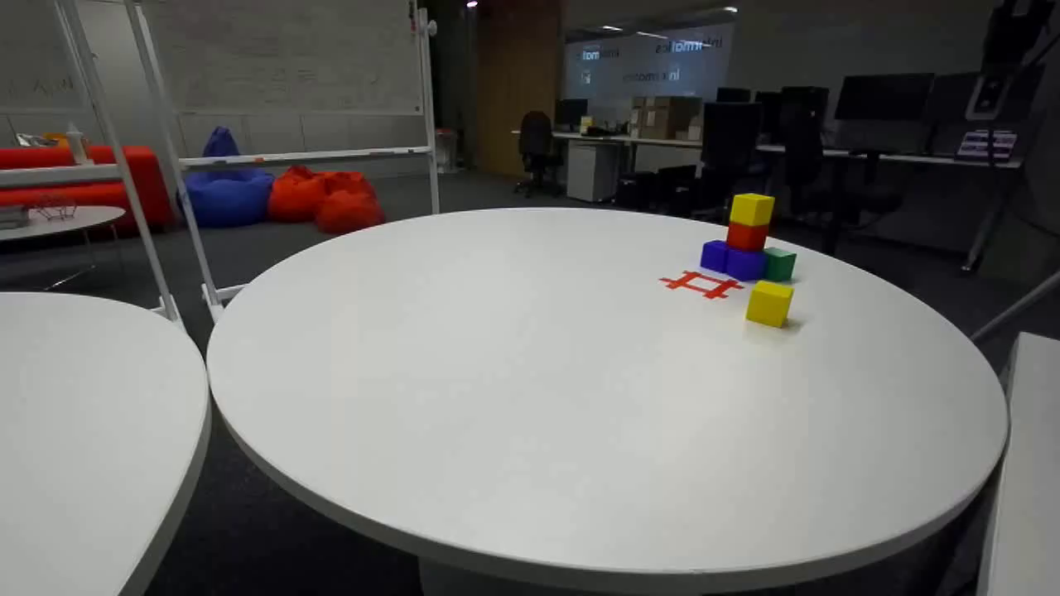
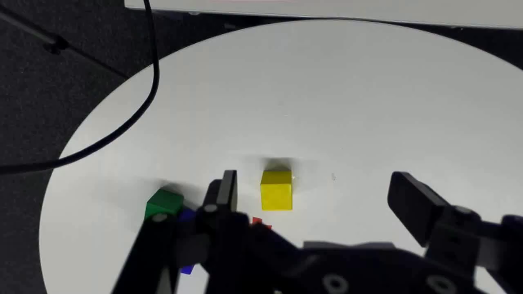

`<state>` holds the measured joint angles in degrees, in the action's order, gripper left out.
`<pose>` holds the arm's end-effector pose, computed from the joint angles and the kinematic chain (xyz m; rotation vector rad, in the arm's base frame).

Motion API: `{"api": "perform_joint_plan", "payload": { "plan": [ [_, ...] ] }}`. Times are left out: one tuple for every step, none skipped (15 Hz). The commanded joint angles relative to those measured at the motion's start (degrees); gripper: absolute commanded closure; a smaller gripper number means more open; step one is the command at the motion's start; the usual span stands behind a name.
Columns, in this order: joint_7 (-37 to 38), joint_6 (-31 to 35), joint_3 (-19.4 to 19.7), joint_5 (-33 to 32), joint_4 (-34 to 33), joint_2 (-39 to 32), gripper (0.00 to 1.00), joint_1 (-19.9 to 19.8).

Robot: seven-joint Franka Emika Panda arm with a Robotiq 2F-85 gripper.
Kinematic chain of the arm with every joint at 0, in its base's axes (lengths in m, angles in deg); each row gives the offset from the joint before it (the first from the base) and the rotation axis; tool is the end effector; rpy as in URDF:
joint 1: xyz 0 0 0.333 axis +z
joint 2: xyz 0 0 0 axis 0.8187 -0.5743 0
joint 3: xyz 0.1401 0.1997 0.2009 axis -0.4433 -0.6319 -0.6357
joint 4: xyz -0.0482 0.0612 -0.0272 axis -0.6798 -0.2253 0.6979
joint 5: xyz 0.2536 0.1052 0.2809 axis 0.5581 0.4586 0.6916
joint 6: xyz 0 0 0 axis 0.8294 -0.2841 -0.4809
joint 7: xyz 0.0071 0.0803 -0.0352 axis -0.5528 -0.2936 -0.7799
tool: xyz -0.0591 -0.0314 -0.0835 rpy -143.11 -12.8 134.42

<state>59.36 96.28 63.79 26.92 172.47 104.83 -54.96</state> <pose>0.2738 -0.0046 0.4546 3.0195 0.0925 0.0305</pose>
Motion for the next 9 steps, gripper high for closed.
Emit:
{"api": "perform_joint_plan", "payload": {
  "plan": [
    [0.1,-0.1,0.1,-0.1,-0.1,0.0,0.00,0.1],
    [0.1,-0.1,0.1,-0.1,-0.1,-0.1,0.00,0.1],
    [0.1,-0.1,0.1,-0.1,-0.1,-0.1,0.00,0.1],
    [0.1,-0.1,0.1,-0.1,-0.1,-0.1,0.00,0.1],
    [0.1,-0.1,0.1,-0.1,-0.1,-0.1,0.00,0.1],
    [0.1,-0.1,0.1,-0.1,-0.1,-0.1,0.00,0.1],
    [0.1,-0.1,0.1,-0.1,-0.1,-0.1,0.00,0.1],
    [0.1,-0.1,0.1,-0.1,-0.1,-0.1,0.00,0.1],
    [0.1,-0.1,0.1,-0.1,-0.1,-0.1,0.25,0.1]
  ]
}}
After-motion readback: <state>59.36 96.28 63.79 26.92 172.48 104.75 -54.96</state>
